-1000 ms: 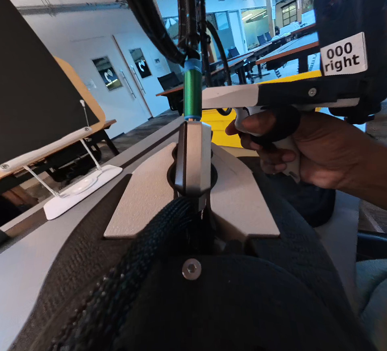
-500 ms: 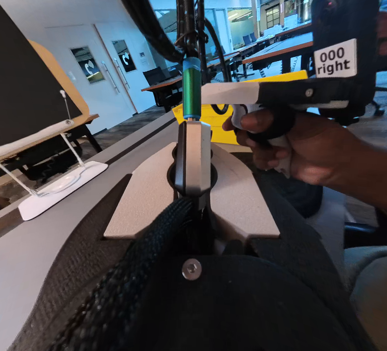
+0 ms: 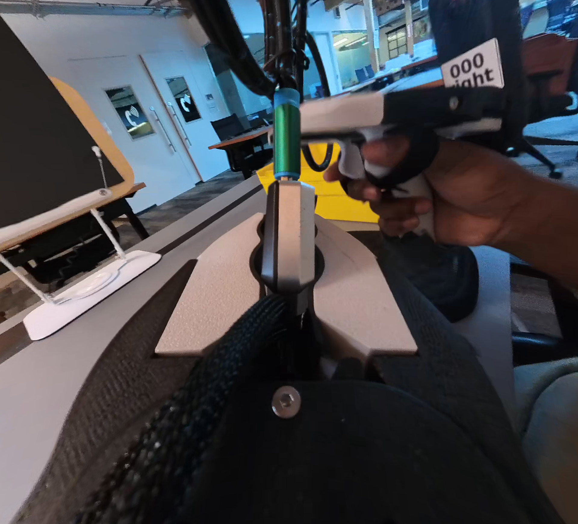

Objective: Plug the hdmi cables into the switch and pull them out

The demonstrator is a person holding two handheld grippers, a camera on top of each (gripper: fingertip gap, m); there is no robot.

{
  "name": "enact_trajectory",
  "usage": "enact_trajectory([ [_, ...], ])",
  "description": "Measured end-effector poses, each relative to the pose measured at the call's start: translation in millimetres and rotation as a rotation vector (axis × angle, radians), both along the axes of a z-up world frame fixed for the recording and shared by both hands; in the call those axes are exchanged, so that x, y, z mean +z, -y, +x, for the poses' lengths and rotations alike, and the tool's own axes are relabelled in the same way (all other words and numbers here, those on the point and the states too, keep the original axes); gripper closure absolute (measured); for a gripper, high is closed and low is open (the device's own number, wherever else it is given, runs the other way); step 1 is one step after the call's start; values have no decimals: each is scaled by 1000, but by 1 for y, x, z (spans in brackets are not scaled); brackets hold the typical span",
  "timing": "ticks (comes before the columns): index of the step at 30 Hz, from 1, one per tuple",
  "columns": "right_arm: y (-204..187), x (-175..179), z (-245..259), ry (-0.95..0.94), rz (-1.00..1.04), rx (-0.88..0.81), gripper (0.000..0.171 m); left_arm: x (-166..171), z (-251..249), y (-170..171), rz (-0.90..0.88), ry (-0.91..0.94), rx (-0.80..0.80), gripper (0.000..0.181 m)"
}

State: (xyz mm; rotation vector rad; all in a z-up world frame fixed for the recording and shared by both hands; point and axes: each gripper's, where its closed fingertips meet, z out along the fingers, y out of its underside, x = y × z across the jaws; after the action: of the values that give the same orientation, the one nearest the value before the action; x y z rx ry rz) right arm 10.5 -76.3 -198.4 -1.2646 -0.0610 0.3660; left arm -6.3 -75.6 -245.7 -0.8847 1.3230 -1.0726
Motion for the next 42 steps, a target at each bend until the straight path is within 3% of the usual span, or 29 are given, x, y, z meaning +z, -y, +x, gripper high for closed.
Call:
enact_trajectory([
  [2, 3, 5, 3, -31, 20, -8, 147, -4, 2, 3, 0, -7, -10, 158],
  [5, -10, -14, -2, -4, -95, -12, 144, -11, 6, 5, 49, -27, 7, 158],
  [7, -5, -13, 5, 13, -46, -54, 164, -13, 7, 10, 65, -31, -21, 157],
  [13, 6, -2, 7, 127, 4, -112, 166, -10, 10, 22, -44, -34, -107, 156],
  [18, 9, 2, 11, 195, 12, -199, 165, -17, 10, 19, -19, -115, -72, 158],
  [20, 61, 56, 58, 256, 223, -513, 166, -75, 9, -26, 194, -406, 142, 158],
  [21, 93, 80, 74, 238, 294, -555, 166, -72, 9, -35, 194, -373, 178, 158],
  [22, 109, 92, 81, 232, 284, -533, 166, -43, 7, -20, 94, -231, 91, 158],
  [24, 102, 76, 85, 292, 77, -476, 165, 13, -4, 6, -150, 3, -92, 158],
  [29, 86, 31, 95, 313, -171, -402, 166, 48, -35, -13, -246, 224, -109, 158],
  [36, 111, -17, 140, 338, -543, -455, 165, 51, -51, -49, -486, 318, -147, 158],
  [42, 130, -77, 199, 339, -857, -598, 165, 45, -45, -46, -459, 281, -130, 158],
])
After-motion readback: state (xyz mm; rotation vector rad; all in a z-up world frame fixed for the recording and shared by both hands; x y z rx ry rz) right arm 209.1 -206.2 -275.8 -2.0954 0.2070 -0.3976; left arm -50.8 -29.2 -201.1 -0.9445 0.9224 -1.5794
